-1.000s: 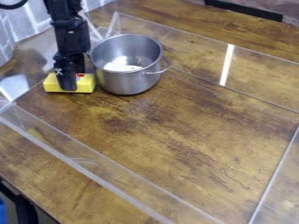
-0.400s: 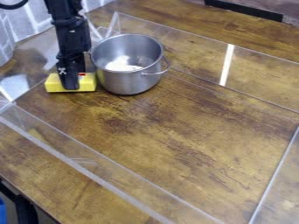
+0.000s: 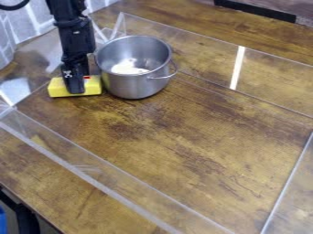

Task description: Move the yellow butter to the right side of the table

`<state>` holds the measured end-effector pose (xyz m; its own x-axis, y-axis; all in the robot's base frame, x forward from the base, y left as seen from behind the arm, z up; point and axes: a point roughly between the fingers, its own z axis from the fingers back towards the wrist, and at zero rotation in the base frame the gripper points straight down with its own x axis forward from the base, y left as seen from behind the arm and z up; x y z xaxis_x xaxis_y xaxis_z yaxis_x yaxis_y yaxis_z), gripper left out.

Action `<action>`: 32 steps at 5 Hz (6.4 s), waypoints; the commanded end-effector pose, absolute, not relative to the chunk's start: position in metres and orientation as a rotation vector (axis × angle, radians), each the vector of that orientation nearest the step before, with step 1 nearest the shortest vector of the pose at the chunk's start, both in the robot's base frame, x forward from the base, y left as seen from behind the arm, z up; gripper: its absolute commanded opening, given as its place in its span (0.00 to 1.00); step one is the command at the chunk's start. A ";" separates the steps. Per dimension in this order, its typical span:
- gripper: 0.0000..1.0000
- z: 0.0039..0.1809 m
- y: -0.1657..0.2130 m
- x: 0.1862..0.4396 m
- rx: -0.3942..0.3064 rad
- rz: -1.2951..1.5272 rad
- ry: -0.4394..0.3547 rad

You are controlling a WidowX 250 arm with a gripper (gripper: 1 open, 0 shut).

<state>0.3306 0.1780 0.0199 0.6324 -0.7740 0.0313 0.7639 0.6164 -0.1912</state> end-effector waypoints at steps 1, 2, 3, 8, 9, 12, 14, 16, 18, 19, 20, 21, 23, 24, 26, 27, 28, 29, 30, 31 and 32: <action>0.00 0.002 0.160 0.336 -0.247 -0.908 0.085; 0.00 0.007 0.166 0.338 -0.256 -0.872 0.083; 0.00 0.012 0.172 0.341 -0.267 -0.836 0.080; 0.00 0.005 0.161 0.325 -0.315 -0.826 0.087; 0.00 0.004 0.160 0.327 -0.329 -0.789 0.084; 0.00 0.000 0.174 0.317 -0.359 -0.877 0.109; 0.00 0.018 0.175 0.305 -0.352 -0.931 0.106; 0.00 0.035 0.188 0.312 -0.325 -0.987 0.083; 0.00 0.083 0.168 0.305 -0.281 -0.950 0.032; 0.00 0.125 0.150 0.302 -0.230 -0.927 0.003; 0.00 0.158 0.129 0.302 -0.188 -0.908 -0.019; 0.00 0.159 0.116 0.299 -0.168 -0.900 -0.041; 0.00 0.155 0.115 0.297 -0.129 -0.877 -0.084; 0.00 0.149 0.117 0.302 -0.112 -0.872 -0.122; 0.00 0.161 0.088 0.303 -0.079 -0.833 -0.185; 0.00 0.154 0.061 0.301 -0.067 -0.791 -0.221; 0.00 0.154 0.028 0.300 -0.061 -0.742 -0.264; 0.00 0.142 -0.013 0.299 -0.073 -0.637 -0.293; 0.00 0.129 -0.054 0.299 -0.083 -0.561 -0.299; 0.00 0.106 -0.087 0.300 -0.132 -0.543 -0.297; 0.00 0.090 -0.078 0.319 -0.137 -0.582 -0.284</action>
<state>0.3074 -0.0797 0.0713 0.8147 -0.5275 0.2409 0.5577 0.8265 -0.0764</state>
